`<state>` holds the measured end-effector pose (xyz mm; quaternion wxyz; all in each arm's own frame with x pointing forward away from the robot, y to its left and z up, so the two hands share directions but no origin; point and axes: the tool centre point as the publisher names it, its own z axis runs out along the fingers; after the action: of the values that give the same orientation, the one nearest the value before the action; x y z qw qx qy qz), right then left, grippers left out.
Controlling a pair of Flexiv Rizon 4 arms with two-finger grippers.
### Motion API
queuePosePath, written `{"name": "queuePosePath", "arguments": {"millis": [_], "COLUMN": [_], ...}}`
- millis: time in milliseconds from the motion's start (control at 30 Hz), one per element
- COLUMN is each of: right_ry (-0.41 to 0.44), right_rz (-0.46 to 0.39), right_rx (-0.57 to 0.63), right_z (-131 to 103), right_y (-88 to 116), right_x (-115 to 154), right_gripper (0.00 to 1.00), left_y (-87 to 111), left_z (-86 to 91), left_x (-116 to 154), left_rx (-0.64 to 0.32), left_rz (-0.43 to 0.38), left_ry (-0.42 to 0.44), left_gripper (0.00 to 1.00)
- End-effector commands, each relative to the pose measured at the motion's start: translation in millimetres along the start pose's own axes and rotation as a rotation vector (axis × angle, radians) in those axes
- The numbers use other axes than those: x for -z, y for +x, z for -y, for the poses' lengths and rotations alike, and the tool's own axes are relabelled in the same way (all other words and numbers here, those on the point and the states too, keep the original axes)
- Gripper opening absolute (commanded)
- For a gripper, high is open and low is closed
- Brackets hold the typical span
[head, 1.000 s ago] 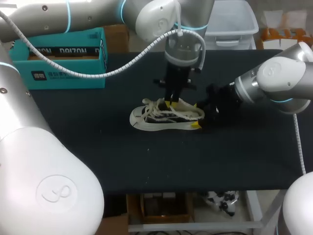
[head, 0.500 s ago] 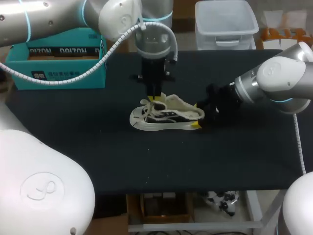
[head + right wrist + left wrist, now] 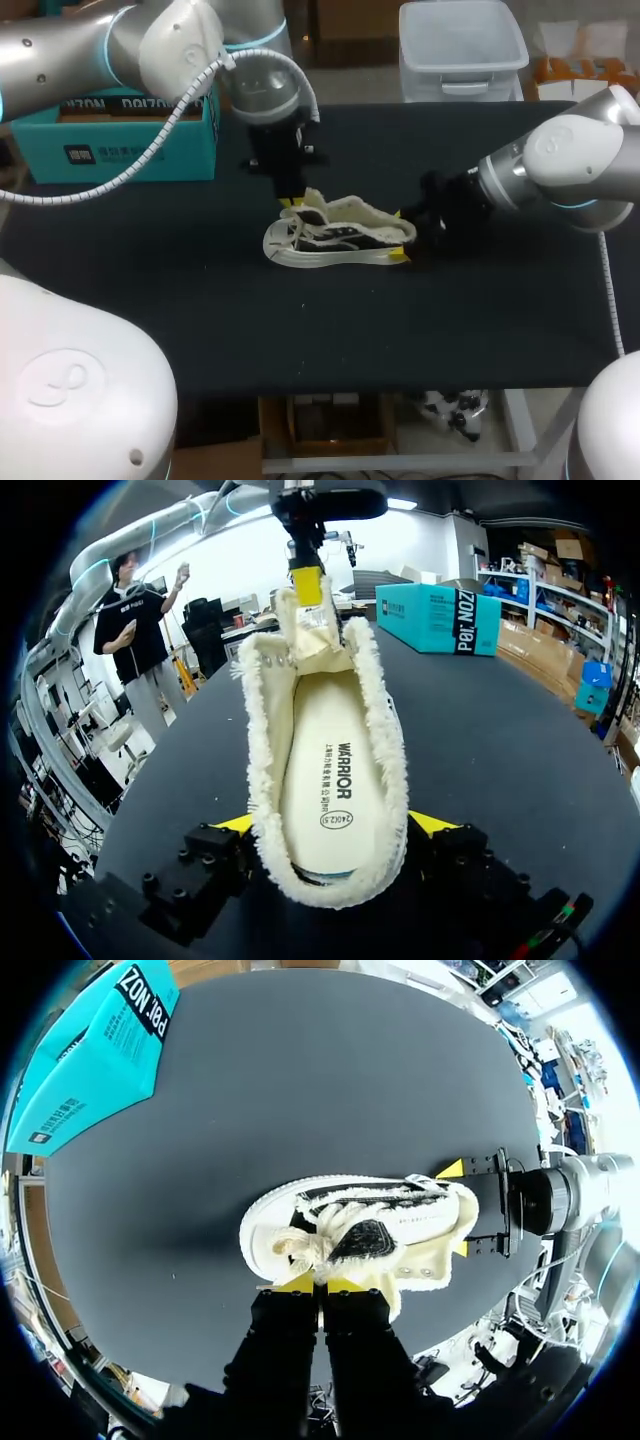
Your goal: Open the shoe tongue, take the insole out of the shoe, put the insole back into the shoe, and pack the shoe into the shoebox
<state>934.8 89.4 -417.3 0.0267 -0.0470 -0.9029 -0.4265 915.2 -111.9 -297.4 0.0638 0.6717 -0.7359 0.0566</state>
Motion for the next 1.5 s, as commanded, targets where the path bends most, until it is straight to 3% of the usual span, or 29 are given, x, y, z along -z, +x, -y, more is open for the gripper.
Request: {"name": "queuePosePath", "arguments": {"millis": [33, 300, 367, 400, 533, 567, 700, 800, 867, 900, 1067, 1267, 1367, 1400, 1433, 1500], "right_ry": [-0.002, -0.002, -0.002, -0.002, -0.002, -0.002, -0.002, -0.002, -0.002, -0.002, -0.002, -0.002, -0.002, -0.002, -0.002, -0.002], "right_rz": [0.002, 0.002, 0.002, 0.002, 0.002, 0.002, 0.002, 0.002, 0.002, 0.002, 0.002, 0.002, 0.002, 0.002, 0.002, 0.002], "right_rx": [0.001, 0.001, 0.001, 0.001, 0.001, 0.001, 0.001, 0.001, 0.001, 0.001, 0.001, 0.001, 0.001, 0.001, 0.001, 0.001], "right_z": [6, 6, 6, 6, 6, 6, 6, 6, 6, 6, 6, 6, 6, 6, 6, 6], "right_y": [0, 0, 0, 0, 0, 0, 0, 0, 0, 0, 0, 0, 0, 0, 0, 0], "right_x": [1, 1, 1, 1, 1, 1, 1, 1, 1, 1, 1, 1, 1, 1, 1, 1], "right_gripper": [0.00, 0.00, 0.00, 0.00, 0.00, 0.00, 0.00, 0.00, 0.00, 0.00, 0.00, 0.00, 0.00, 0.00, 0.00, 0.00], "left_y": [-10.1, 1.9, 4.5, 5.5, 10.6, 12.1, 22.3, 33.5, 42.1, 46.6, 66.1, 78.5, 83.0, 82.5, 81.7, 81.7], "left_z": [-0.5, -6.9, -7.4, -7.7, -10.2, -11.3, -19.7, -26.9, -31.7, -33.7, -36.7, -23.7, -13.8, -13.3, -13.7, -13.7], "left_x": [1, 7, 9, 11, 21, 25, 48, 62, 69, 71, 75, 74, 77, 76, 76, 76], "left_rx": [-0.013, -0.106, -0.120, -0.123, -0.161, -0.170, -0.247, -0.326, -0.393, -0.441, -0.740, -1.115, -1.418, -1.589, -1.639, -1.639], "left_rz": [-0.081, -0.089, -0.085, -0.087, -0.089, -0.091, -0.088, -0.075, -0.068, -0.070, -0.080, -0.097, -0.097, -0.053, -0.031, -0.031], "left_ry": [-0.018, -0.049, -0.048, -0.048, -0.042, -0.036, -0.001, 0.020, 0.021, 0.019, -0.011, -0.078, -0.158, -0.200, -0.213, -0.213], "left_gripper": [0.00, 0.00, 0.20, 0.36, 0.66, 0.69, 0.62, 0.47, 0.23, 0.00, 0.00, 0.00, 0.00, 0.00, 0.00, 0.00]}}
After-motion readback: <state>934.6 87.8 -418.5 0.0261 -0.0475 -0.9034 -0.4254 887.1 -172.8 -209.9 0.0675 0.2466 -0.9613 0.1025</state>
